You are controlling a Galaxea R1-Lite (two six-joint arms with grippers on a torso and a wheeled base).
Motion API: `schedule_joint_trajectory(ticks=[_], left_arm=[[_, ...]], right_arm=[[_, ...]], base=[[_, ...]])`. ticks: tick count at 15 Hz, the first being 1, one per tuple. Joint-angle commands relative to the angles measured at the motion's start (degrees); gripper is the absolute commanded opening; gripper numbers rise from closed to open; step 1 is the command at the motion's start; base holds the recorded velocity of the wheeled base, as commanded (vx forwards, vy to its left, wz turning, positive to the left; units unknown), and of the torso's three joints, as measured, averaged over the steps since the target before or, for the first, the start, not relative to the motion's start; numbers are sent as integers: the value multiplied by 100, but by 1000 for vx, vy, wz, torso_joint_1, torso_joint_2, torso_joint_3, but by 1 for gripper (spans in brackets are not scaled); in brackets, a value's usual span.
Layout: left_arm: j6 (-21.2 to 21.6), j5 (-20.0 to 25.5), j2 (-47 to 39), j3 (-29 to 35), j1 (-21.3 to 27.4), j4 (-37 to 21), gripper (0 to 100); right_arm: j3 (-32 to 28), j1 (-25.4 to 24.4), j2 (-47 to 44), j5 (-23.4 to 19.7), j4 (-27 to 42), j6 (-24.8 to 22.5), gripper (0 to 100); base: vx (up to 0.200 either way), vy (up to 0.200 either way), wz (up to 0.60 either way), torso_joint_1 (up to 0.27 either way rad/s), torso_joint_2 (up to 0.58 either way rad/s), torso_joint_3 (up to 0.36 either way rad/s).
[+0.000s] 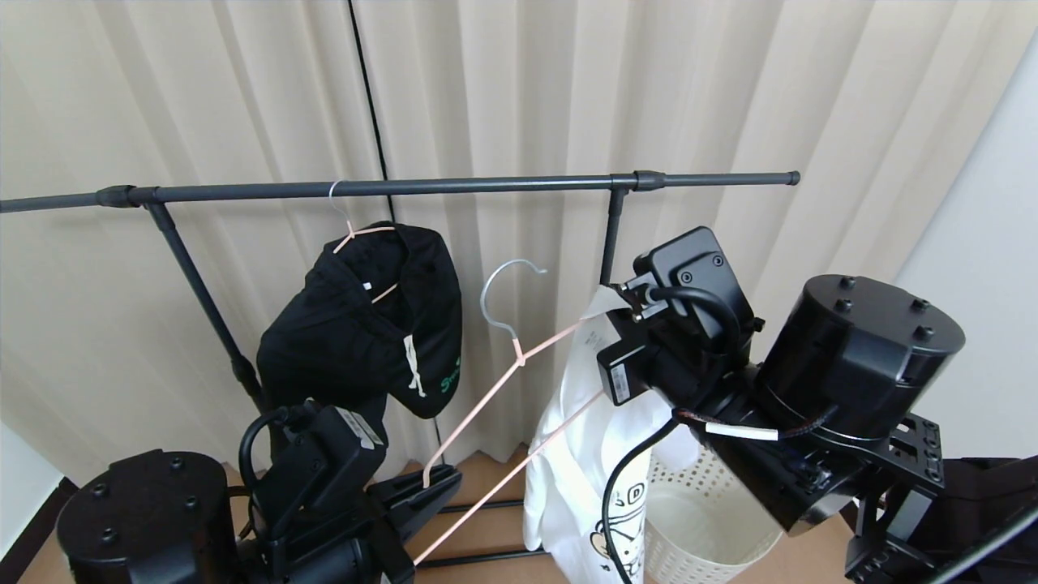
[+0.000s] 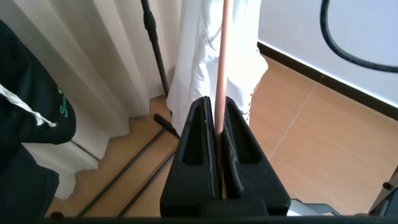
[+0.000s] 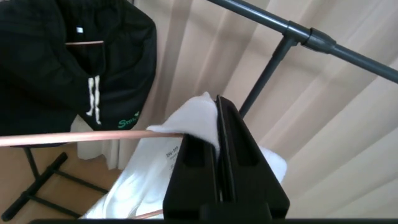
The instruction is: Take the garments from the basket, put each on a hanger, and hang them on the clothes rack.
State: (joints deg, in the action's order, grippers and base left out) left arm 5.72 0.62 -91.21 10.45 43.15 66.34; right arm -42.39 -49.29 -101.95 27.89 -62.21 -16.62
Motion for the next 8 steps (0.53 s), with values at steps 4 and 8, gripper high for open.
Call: schedule_joint_trajectory(ticks=[4, 8], left_arm=[[0, -9, -64, -34, -9, 81, 0], [0, -9, -72, -69, -9, 213, 0]], right_arm=[[37, -485, 96, -3, -19, 167, 0], [134, -898, 175, -12, -28, 352, 0]], base=[[0, 0, 0, 0, 0, 0], [0, 0, 0, 0, 0, 0]])
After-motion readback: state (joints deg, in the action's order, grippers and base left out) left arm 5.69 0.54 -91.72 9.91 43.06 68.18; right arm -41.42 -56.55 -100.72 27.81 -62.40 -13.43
